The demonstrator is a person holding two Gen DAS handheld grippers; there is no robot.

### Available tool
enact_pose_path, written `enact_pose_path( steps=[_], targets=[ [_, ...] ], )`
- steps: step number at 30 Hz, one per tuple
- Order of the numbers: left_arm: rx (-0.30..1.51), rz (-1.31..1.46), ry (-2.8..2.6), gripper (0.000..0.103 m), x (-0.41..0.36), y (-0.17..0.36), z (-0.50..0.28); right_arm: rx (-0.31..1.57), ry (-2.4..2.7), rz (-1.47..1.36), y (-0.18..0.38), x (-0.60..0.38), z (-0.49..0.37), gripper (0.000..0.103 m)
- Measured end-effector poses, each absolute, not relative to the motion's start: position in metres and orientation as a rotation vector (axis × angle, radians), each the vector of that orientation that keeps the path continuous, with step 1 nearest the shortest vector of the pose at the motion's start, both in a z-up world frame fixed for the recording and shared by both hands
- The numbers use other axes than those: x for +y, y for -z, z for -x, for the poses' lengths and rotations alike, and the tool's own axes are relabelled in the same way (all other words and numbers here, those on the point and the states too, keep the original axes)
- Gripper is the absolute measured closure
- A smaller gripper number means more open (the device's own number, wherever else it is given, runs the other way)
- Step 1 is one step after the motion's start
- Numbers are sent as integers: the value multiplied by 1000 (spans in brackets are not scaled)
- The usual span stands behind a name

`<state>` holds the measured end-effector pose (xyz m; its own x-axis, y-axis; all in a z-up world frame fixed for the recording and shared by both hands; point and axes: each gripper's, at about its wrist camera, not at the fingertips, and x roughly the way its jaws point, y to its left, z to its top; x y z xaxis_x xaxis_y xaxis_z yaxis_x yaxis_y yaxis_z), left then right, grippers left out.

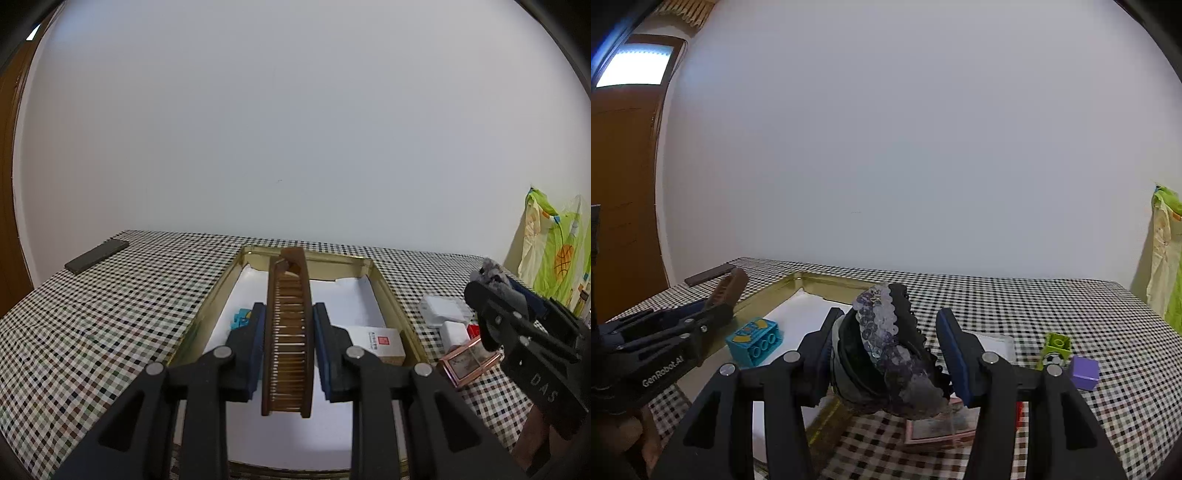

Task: Organize rigid objects
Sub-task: 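Carry the brown comb and grey shoe over the gold tray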

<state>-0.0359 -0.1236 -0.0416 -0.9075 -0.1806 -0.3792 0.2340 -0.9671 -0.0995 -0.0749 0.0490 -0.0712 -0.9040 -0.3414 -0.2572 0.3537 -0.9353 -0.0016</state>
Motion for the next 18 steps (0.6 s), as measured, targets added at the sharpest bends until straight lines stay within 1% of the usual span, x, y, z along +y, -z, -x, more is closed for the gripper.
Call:
enact_pose_path(
  steps=[18],
  targets=[
    [238, -569, 2816, 80, -144, 42, 30, 98, 2711, -354, 65, 35, 68, 49]
  ],
)
